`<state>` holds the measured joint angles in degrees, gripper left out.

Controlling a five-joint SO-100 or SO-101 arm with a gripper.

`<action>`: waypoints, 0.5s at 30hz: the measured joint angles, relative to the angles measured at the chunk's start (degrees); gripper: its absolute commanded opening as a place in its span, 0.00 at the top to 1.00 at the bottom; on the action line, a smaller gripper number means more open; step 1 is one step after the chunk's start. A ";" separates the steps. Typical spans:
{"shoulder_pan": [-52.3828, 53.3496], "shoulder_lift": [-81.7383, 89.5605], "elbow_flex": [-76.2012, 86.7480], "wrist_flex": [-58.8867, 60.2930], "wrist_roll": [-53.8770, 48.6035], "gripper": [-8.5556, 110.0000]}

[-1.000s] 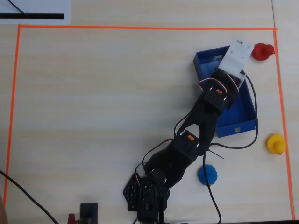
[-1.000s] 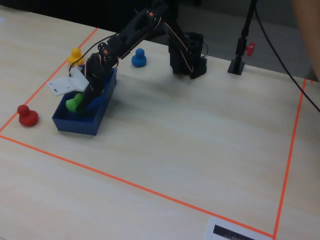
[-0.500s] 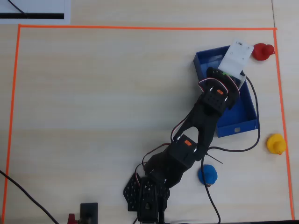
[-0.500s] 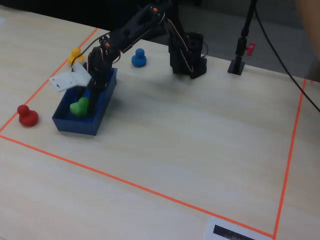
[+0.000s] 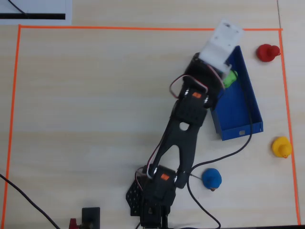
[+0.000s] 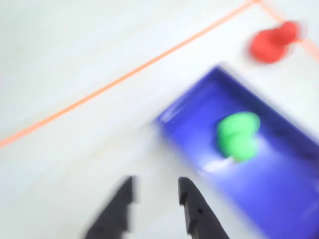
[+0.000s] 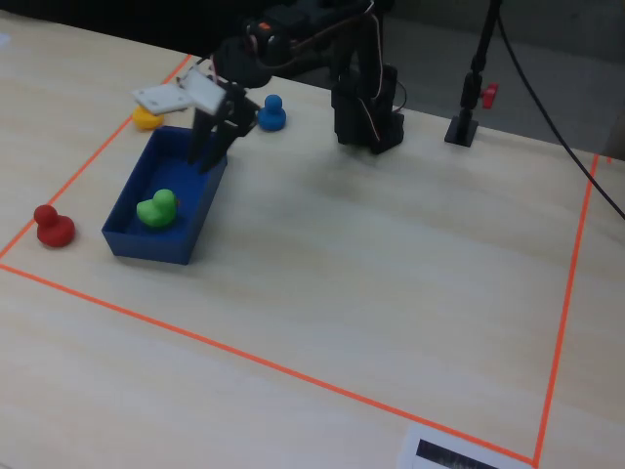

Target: Grasp green duck and put it into box.

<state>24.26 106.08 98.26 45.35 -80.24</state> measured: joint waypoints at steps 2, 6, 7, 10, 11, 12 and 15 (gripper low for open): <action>-5.89 8.70 8.79 1.41 -0.70 0.93; -14.68 27.95 31.03 1.58 -7.12 0.93; -16.26 33.49 37.62 2.02 -9.05 0.93; -18.46 47.90 54.14 4.92 -14.68 0.93; -18.81 52.29 59.15 6.33 -15.73 0.93; -19.16 56.78 63.98 7.73 -16.35 0.93; -20.57 67.06 74.79 9.84 -16.79 0.93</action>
<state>3.69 173.14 173.06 55.20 -97.03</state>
